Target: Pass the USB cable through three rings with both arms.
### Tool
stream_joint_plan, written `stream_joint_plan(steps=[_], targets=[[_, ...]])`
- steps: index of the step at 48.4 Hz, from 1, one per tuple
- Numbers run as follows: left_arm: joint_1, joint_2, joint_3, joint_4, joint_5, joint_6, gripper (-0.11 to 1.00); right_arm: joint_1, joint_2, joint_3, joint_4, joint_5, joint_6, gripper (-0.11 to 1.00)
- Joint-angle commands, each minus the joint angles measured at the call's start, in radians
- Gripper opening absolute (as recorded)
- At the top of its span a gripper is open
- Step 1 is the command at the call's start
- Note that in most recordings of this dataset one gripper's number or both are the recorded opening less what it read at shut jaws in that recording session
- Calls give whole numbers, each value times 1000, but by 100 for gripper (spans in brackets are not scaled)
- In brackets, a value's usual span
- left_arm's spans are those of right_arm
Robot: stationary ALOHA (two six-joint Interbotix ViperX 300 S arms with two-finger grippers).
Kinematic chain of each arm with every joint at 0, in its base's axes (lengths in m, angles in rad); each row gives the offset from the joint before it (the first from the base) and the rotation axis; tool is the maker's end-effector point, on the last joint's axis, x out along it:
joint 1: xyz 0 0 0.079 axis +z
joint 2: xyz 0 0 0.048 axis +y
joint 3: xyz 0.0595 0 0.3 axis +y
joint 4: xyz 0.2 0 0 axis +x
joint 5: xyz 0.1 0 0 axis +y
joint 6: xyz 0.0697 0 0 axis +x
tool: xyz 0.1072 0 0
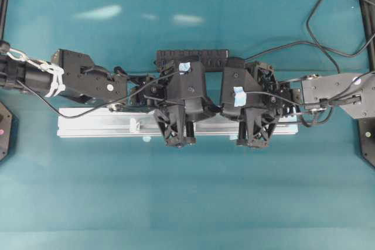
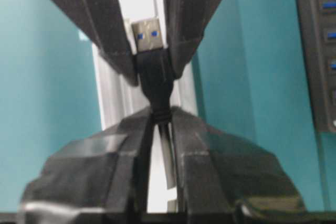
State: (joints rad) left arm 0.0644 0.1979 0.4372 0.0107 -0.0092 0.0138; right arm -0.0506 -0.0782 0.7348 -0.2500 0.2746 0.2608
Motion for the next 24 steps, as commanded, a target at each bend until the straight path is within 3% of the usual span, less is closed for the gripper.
stream_joint_plan(steps=[1,24], targets=[[-3,-20,-6,2,-2,-2,22,3,-5,-23,-3,-12,2,-8],[-2,-20,-11,2,-17,-6,22,8,-2,-26,-3,-6,3,-8]])
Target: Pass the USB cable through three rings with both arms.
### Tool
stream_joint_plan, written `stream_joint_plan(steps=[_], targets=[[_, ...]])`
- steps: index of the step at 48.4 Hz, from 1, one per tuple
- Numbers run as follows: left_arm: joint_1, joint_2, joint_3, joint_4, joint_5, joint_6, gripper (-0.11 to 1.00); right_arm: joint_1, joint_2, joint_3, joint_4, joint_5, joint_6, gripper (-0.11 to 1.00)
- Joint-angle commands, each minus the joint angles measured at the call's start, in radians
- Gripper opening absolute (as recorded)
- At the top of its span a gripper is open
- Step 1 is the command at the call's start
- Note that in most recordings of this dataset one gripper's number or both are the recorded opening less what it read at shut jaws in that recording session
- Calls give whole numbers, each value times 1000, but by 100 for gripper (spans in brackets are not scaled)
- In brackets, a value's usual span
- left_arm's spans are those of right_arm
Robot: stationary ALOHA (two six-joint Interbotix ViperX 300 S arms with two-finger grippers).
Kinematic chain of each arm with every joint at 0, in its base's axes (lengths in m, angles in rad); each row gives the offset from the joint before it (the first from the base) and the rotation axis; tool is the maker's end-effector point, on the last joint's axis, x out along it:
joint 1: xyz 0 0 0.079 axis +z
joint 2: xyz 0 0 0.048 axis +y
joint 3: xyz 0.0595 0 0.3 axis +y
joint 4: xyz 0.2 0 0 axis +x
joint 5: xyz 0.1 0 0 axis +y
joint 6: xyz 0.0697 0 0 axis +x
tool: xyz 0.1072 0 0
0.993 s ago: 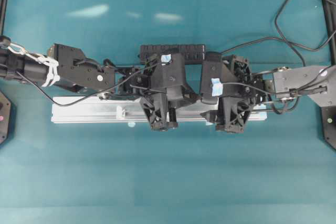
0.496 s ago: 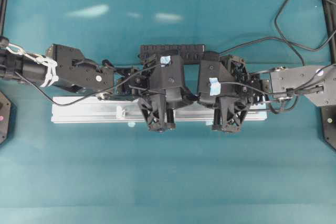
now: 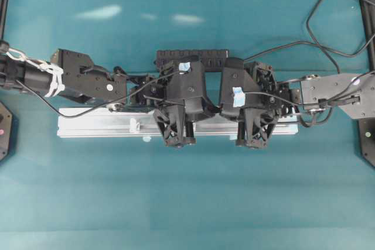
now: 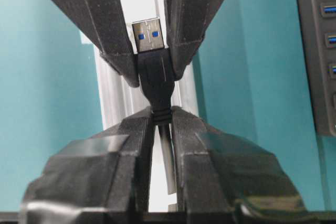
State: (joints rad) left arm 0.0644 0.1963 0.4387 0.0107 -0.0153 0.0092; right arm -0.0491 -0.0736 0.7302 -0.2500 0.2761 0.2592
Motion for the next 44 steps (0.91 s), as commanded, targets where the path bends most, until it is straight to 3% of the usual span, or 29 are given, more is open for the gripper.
stream_joint_plan(steps=[1,16,18,27,44], targets=[[-2,-18,-12,2,-11,-2,22,6,-6,-23,-3,-8,5,-8],[-2,-31,-3,2,-12,-18,24,6,-2,-34,-3,28,3,-8],[-2,-37,-2,2,-14,-17,32,6,3,-38,-3,29,3,-8],[0,-95,51,3,-12,-14,84,9,20,-71,-3,58,2,-8],[6,-318,213,2,17,-14,80,44,64,-146,-3,209,3,-8]])
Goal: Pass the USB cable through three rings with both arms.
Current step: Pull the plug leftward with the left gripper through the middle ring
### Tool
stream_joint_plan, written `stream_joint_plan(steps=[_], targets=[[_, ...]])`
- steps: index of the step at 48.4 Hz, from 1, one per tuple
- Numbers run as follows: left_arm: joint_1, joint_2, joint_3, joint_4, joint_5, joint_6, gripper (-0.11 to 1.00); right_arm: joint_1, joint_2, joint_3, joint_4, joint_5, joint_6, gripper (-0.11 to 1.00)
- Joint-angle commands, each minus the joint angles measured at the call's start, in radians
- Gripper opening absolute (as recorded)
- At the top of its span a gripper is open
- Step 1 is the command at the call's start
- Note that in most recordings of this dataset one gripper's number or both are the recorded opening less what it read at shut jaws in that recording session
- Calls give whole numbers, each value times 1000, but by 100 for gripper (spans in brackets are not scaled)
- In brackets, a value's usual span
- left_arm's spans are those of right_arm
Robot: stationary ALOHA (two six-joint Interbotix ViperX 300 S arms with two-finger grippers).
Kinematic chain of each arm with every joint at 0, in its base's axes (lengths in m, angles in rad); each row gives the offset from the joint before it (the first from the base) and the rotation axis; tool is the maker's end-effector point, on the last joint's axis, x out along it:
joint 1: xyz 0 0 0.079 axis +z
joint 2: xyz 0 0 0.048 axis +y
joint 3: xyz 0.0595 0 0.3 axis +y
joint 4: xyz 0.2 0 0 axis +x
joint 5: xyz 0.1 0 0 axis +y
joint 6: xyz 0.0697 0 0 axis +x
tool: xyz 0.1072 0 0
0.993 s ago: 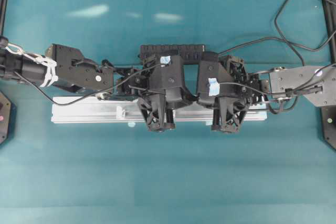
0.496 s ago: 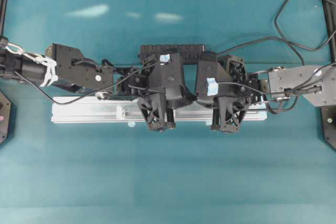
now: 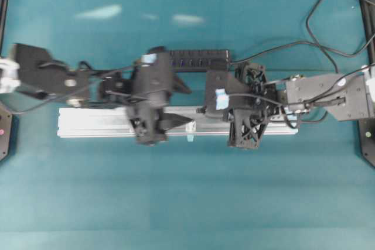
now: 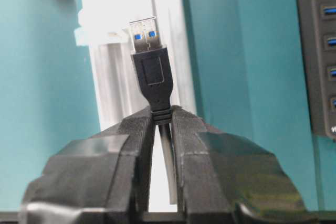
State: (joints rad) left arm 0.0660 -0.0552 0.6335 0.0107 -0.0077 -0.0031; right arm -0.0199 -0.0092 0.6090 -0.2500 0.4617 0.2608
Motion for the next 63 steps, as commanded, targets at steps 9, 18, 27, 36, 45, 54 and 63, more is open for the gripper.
stream_joint_plan(steps=[9,18,27,36,45,54,63], targets=[[8,-137,60,2,91,-2,80,28,15,-29,-2,66,3,-8],[6,-150,67,2,129,-6,79,32,48,-40,3,74,3,-8],[9,-150,67,2,137,-9,78,43,75,-60,6,74,3,-8],[9,-155,72,2,137,-9,78,46,92,-75,8,69,3,-8],[11,-172,89,2,137,-11,78,48,117,-97,9,57,5,-8],[11,-181,101,2,137,-11,78,51,138,-117,9,49,5,-8],[12,-179,100,2,132,-11,78,51,152,-126,17,9,9,-8]])
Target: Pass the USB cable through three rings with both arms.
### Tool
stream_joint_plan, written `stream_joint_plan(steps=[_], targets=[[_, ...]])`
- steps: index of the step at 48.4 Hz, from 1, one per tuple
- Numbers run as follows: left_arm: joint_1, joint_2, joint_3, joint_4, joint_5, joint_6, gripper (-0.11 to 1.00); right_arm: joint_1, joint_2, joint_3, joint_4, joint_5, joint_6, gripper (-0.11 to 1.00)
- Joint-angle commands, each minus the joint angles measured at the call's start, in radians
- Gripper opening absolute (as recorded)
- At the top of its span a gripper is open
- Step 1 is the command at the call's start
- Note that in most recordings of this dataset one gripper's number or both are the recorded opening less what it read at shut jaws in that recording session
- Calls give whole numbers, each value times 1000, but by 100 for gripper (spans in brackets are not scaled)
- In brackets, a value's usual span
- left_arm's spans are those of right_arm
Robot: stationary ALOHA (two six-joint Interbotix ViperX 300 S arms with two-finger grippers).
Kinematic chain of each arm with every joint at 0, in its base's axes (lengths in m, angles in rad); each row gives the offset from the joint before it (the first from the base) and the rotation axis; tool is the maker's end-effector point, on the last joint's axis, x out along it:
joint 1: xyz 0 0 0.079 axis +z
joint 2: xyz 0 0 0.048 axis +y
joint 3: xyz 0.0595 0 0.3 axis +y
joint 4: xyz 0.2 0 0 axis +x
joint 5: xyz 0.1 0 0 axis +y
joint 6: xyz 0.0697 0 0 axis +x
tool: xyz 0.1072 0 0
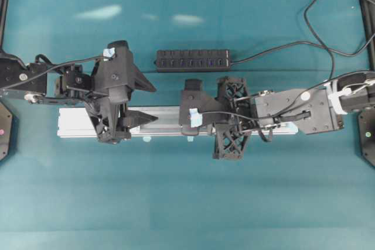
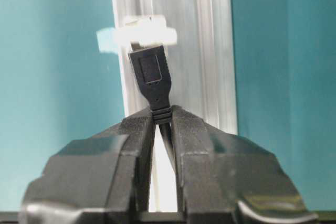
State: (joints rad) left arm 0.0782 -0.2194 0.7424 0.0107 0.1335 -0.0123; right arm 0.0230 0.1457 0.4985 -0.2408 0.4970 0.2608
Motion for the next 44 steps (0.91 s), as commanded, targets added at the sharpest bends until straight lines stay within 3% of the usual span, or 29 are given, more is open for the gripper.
stream_joint_plan(steps=[1,44], targets=[[0,-14,-11,2,-9,-2,78,8,-5,-15,9,-34,11,-8],[-51,80,-5,2,-67,-3,75,-11,3,-38,40,-71,75,-8]])
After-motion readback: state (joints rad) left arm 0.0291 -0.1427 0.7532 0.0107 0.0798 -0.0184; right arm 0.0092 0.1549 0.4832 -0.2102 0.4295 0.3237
